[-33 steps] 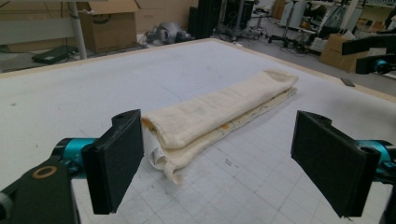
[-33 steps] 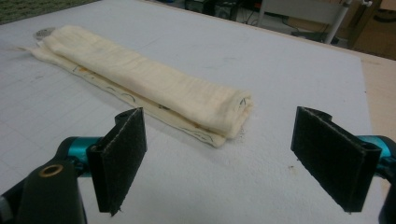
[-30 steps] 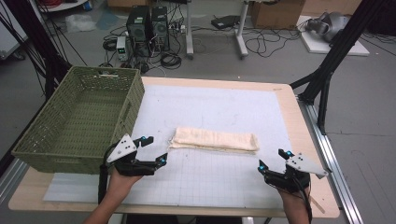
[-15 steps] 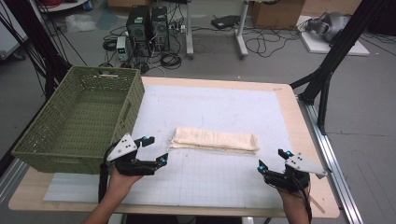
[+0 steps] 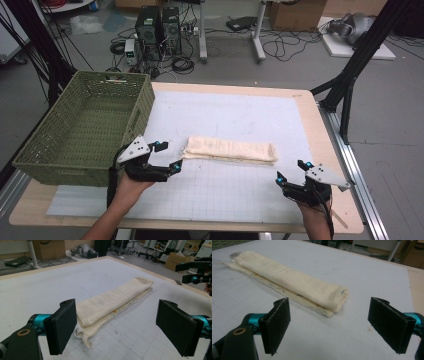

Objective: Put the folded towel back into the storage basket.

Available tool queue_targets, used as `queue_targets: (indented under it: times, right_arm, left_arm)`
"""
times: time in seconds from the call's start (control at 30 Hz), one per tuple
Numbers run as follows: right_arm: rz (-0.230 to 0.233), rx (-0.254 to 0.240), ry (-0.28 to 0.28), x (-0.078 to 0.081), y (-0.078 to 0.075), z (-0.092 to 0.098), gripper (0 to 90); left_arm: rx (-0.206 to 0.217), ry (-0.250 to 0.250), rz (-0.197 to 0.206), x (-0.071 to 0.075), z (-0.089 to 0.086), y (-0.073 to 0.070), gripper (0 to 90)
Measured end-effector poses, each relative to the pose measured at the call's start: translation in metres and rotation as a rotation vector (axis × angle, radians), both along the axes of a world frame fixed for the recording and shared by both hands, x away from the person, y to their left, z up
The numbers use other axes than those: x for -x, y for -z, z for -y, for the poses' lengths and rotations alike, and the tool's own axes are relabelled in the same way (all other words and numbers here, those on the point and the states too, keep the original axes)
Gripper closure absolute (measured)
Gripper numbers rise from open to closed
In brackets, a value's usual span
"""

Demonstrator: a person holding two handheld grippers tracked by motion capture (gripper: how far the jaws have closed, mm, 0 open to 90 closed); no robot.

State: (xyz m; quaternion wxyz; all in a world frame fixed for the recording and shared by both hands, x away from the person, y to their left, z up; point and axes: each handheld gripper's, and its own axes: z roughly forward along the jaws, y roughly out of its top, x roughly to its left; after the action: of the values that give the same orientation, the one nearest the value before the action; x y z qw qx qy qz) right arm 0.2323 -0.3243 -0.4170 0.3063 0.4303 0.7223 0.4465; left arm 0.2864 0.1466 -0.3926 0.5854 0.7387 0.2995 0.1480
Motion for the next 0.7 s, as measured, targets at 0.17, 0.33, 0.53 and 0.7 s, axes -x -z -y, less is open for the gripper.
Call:
queue_targets:
  times: [0.17,0.33,0.53,0.7]
  right_arm:
    - [0.002,0.004,-0.004,-0.001,0.000,0.000,17.0]
    - [-0.004,-0.001,-0.002,-0.002,0.001,0.000,17.0]
    - [-0.005,-0.002,-0.004,-0.001,0.001,0.001,17.0]
    - [-0.005,-0.005,-0.005,-0.002,0.001,0.000,17.0]
  left_arm:
    - [0.021,0.031,-0.032,-0.015,0.005,-0.013,17.7]
    - [0.022,0.035,-0.033,-0.024,0.012,-0.020,17.6]
    - [0.004,0.039,-0.031,-0.033,0.024,-0.025,17.5]
    - [-0.006,0.033,-0.051,-0.043,0.032,-0.029,17.6]
